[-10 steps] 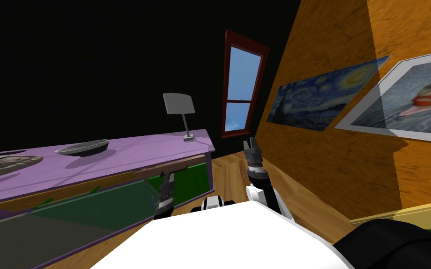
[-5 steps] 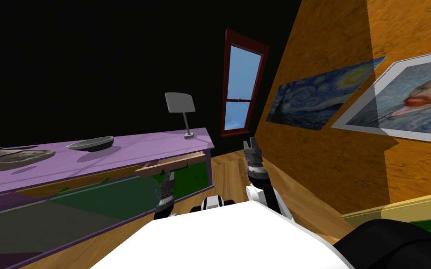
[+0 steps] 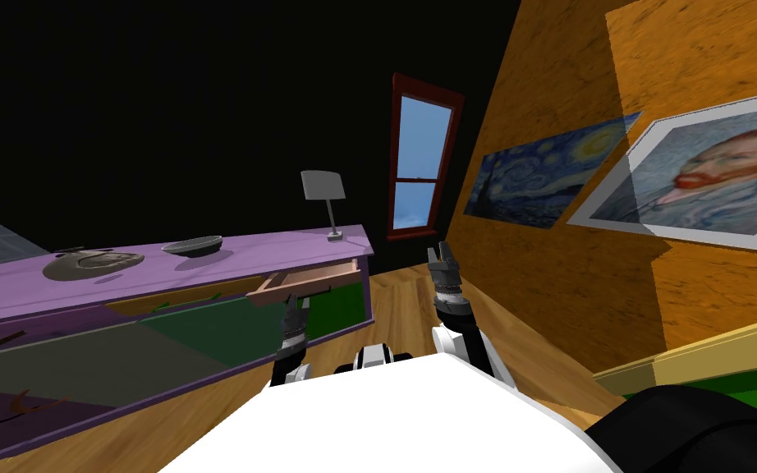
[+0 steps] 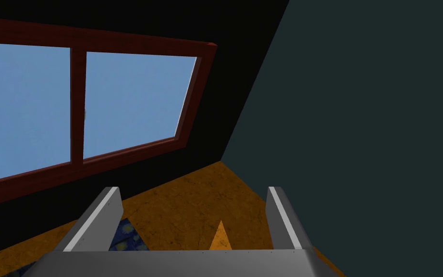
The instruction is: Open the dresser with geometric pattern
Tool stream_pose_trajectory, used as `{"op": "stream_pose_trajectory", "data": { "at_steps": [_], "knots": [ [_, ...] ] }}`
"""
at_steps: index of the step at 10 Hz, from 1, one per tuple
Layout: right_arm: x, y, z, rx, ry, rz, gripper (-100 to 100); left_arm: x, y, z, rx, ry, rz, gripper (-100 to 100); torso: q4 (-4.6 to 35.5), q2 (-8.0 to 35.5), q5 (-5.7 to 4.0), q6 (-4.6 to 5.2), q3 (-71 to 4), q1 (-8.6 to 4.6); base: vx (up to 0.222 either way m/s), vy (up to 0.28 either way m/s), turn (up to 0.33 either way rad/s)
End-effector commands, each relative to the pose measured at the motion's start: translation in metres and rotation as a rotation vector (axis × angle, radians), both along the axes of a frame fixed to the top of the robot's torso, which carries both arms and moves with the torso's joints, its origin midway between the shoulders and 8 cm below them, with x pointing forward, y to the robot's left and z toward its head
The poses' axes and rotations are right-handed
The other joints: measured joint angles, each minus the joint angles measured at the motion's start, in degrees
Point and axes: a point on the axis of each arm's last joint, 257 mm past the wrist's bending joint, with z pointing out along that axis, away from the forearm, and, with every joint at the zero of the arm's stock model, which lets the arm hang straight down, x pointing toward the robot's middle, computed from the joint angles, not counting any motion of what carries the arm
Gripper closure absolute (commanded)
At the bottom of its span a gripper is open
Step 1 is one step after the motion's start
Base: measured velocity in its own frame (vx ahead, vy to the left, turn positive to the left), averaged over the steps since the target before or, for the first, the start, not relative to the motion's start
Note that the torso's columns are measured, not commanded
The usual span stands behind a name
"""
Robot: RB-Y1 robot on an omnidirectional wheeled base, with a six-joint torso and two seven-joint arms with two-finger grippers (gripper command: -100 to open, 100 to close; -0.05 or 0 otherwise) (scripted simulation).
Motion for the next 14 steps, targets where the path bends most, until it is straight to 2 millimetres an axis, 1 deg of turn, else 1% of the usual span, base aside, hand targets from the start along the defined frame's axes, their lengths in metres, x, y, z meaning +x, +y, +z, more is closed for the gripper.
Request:
{"op": "stream_pose_trajectory", "data": {
  "at_steps": [1, 5, 6, 7, 8, 9, 11, 14],
  "knots": [
    [0.0, 0.0, 0.0, 0.0, 0.0, 0.0, 0, 0.021, 0.005, 0.013, -0.003, 0.003, -0.007, -100, 0.1, 0.1, -0.06, 0.0, 0.1, -0.01, -0.07, -0.022, 0.017],
    [0.0, 0.0, 0.0, 0.0, 0.0, 0.0, 0, 0.049, 0.009, 0.036, -0.007, 0.003, -0.017, -100, 0.5, 0.6, -0.32, -0.08, 0.3, -0.22, -0.06, -0.022, 0.018],
    [0.0, 0.0, 0.0, 0.0, 0.0, 0.0, 0, 0.049, 0.009, 0.036, -0.007, 0.003, -0.017, -100, 0.7, 0.8, -0.46, -0.14, 0.4, -0.34, -0.038, -0.017, 0.017],
    [0.0, 0.0, 0.0, 0.0, 0.0, 0.0, 0, 0.055, 0.01, 0.042, -0.007, 0.003, -0.02, -100, 0.7, 0.9, -0.43, -0.13, 0.5, -0.33, -0.038, -0.016, 0.011],
    [0.0, 0.0, 0.0, 0.0, 0.0, 0.0, 0, 0.051, 0.011, 0.024, -0.014, 0.046, -0.018, -100, 0.8, 0.9, -0.5, -0.19, 0.5, -0.32, -0.009, -0.006, -0.004],
    [0.0, 0.0, 0.0, 0.0, 0.0, 0.0, 0, 0.051, 0.012, 0.02, -0.017, 0.058, -0.017, 0, 0.6, 0.8, -0.35, -0.12, 0.5, -0.28, 0.0, 0.0, 0.0],
    [0.0, 0.0, 0.0, 0.0, 0.0, 0.0, 0, 0.05, 0.012, 0.012, -0.02, 0.08, -0.015, 0, 0.3, 0.4, -0.17, -0.03, 0.3, -0.14, 0.0, 0.0, 0.0],
    [0.0, 0.0, 0.0, 0.0, 0.0, 0.0, 0, 0.049, 0.013, 0.006, -0.023, 0.095, -0.013, 0, 0.1, 0.2, -0.03, 0.0, 0.1, -0.03, 0.0, 0.0, 0.0]
  ]
}}
